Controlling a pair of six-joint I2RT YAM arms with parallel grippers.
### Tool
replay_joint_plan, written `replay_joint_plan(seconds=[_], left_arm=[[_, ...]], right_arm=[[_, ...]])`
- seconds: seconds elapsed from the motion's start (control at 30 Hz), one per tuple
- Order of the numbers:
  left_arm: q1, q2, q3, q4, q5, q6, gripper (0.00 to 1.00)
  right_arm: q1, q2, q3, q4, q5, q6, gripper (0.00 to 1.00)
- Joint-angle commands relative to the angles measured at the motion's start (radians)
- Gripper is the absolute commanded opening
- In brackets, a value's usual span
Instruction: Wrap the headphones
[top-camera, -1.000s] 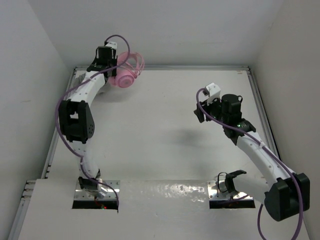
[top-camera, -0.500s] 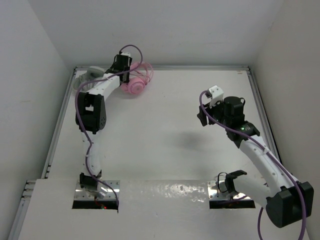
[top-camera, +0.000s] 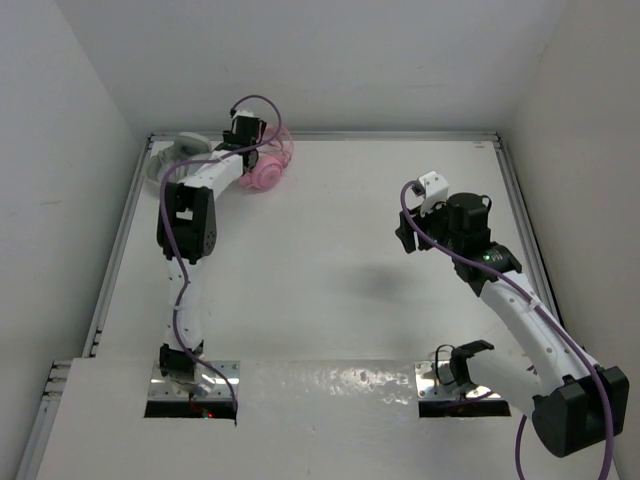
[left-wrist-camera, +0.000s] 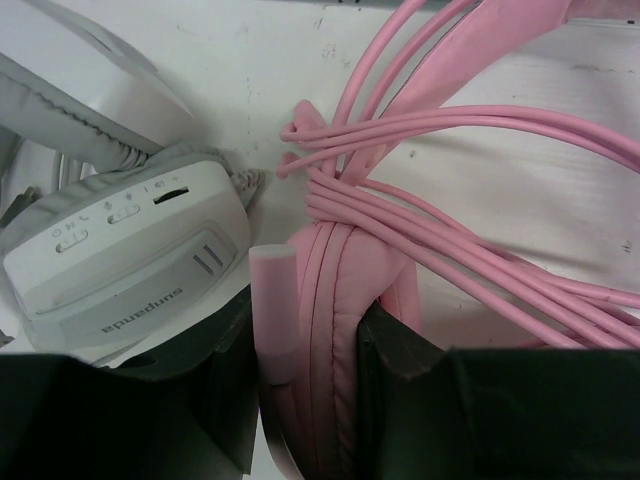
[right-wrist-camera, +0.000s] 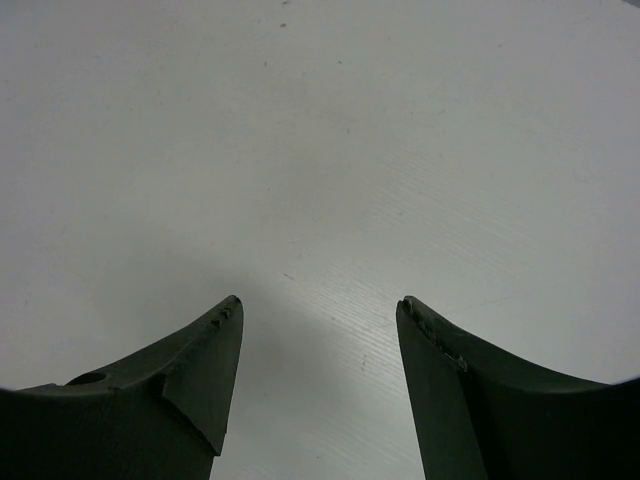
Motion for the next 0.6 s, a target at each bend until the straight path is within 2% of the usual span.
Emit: replay_joint_plan(seconds=[0.0,0.13,0.27,0.4,0.53,0.57], left_arm=[[0.013,0.0,0.017,0.085,-0.045,-0.062,0.0],[0.022,0.024,0.018,0.069,-0.046,-0.082,0.01],[0.034,0.041,0.02,0.057,-0.052,-0.097,0.21],[0.034,0.038,0.029,0.05,-0.049,-0.099,0.3],[0.034,0.012,0.029,0.036,-0.023,-0.105,0.33],[0.034,0.008,0.027,0.028,-0.017,-0.106,0.4]], right_arm=[[0.005,-0.003,0.041,0.013,0.009,0.016,0.63],[0.004,-0.005,0.044,0.007,0.014,0.014,0.62],[0.004,-0.006,0.044,-0.001,0.017,0.011,0.63],[0.004,-0.008,0.039,-0.002,0.018,0.011,0.63],[0.004,-0.008,0.038,0.001,0.015,0.011,0.63],[0.004,-0.008,0.038,0.001,0.015,0.013,0.63]])
